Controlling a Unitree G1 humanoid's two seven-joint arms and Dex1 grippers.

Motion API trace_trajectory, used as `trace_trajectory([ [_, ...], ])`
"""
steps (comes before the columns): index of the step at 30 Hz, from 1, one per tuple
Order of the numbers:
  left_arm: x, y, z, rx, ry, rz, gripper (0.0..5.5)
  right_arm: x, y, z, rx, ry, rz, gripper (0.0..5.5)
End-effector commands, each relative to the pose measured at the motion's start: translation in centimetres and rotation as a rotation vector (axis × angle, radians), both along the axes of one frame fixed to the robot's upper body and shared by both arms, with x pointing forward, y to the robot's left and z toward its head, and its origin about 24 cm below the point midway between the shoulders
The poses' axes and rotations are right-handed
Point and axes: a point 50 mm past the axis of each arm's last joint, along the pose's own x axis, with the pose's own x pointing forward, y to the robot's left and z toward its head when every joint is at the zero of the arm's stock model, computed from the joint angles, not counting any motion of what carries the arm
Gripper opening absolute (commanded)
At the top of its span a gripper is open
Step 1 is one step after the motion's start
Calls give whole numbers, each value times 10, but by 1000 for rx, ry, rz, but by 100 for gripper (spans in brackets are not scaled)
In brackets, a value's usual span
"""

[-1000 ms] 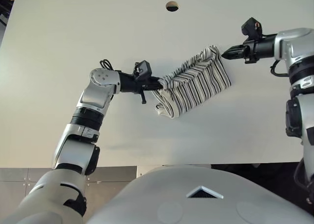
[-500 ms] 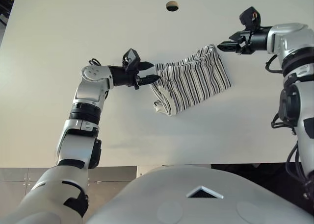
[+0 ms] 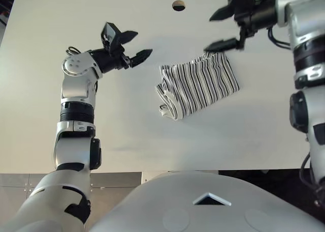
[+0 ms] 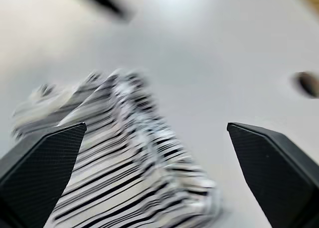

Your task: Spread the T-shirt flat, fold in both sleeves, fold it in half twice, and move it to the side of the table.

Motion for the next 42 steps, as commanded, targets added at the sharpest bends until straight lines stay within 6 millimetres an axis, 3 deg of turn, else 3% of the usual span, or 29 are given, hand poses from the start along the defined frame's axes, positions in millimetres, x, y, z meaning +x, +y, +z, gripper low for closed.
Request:
trace_trajectory([
  [1,-1,7,28,36,-122,7,372,-32,11,-9,-85,-33,130,523],
  [5,-6,0,38,40,-158,-34,372,-50,21,-35,-193,-40,216,523],
  [12,-21,-18,42,50,-185,-123,372,-20,50,-73,-343,-149,54,523],
  [17,-24,-20,47,60,-203,-136,372,-3,68,-79,-336,-45,-110,523],
  [20,-23,-20,51,60,-221,-135,372,16,60,-67,-300,17,-306,523],
  [25,-23,-16,53,70,-235,-115,372,29,11,-63,-336,-9,-509,523],
  [30,-21,-8,55,87,-248,-89,372,4,-93,-92,-436,76,-761,523],
  [35,-23,0,58,98,-257,-72,372,-30,-177,-91,-667,57,-767,523],
  [38,-23,-1,56,98,-256,-73,372,-39,-204,-81,-776,-7,-753,523],
  [42,-23,-7,53,94,-251,-99,372,-39,-216,-68,-837,-76,-708,523],
])
